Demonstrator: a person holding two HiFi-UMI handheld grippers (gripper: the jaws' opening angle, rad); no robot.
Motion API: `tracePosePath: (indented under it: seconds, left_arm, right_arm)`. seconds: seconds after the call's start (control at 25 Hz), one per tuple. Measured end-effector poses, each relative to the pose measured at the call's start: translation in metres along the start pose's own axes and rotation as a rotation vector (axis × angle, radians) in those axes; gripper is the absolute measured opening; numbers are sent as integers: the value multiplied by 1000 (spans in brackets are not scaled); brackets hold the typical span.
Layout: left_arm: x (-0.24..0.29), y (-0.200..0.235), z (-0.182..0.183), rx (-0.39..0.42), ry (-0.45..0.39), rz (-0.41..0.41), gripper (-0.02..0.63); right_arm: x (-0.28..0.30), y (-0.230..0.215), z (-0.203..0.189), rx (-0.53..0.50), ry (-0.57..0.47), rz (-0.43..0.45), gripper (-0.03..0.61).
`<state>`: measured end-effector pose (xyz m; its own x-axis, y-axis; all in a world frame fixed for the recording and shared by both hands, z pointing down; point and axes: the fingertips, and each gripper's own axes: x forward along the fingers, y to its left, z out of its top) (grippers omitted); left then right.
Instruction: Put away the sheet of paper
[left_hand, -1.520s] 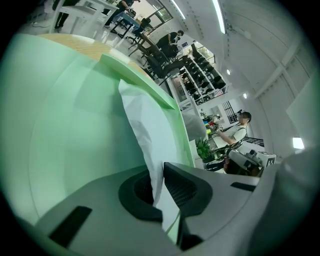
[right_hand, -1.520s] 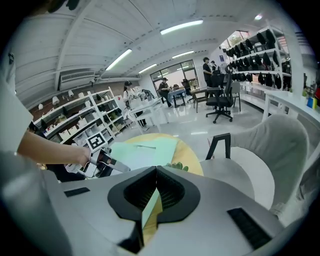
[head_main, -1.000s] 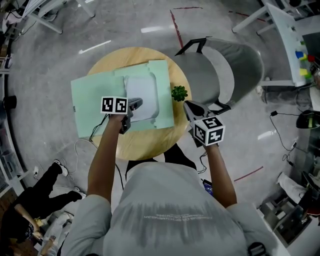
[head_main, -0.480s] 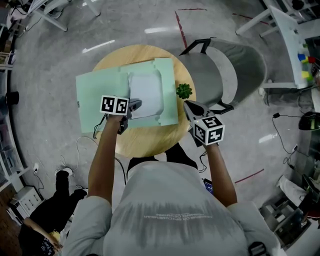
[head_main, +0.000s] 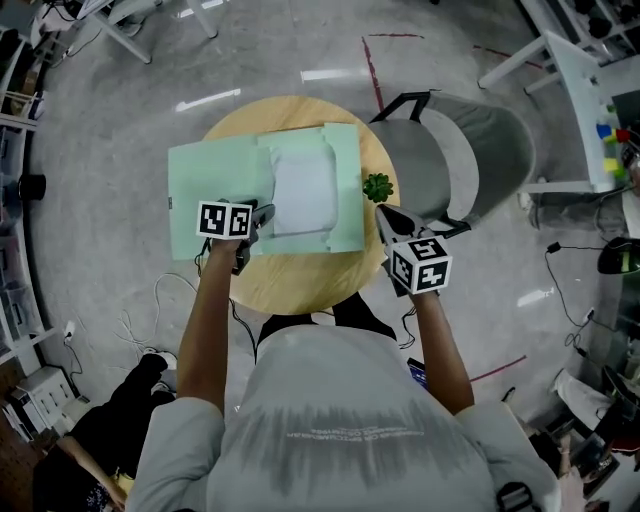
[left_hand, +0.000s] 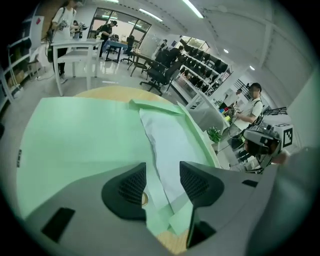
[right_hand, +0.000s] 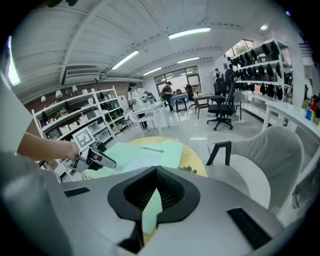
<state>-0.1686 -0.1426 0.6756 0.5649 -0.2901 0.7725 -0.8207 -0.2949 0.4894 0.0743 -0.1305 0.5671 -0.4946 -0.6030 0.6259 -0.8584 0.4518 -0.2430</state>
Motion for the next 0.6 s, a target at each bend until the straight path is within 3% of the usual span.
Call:
tracePosePath:
  seconds: [0.12, 0.28, 0.44, 0.6]
  left_arm:
    - [-23, 6, 3, 26, -32, 45, 224]
    - [-64, 18, 28, 18, -143, 109, 224]
    - [-109, 20, 60, 36, -313, 132, 196]
    - [-157, 10, 93, 115, -471, 129, 184]
  right_arm:
    - [-5, 4, 15, -21, -16, -20, 29]
    - [-5, 13, 64, -88, -87, -25, 29]
    - [-5, 27, 117, -187, -171, -21, 29]
    - [-7, 45, 169, -253, -254, -28, 29]
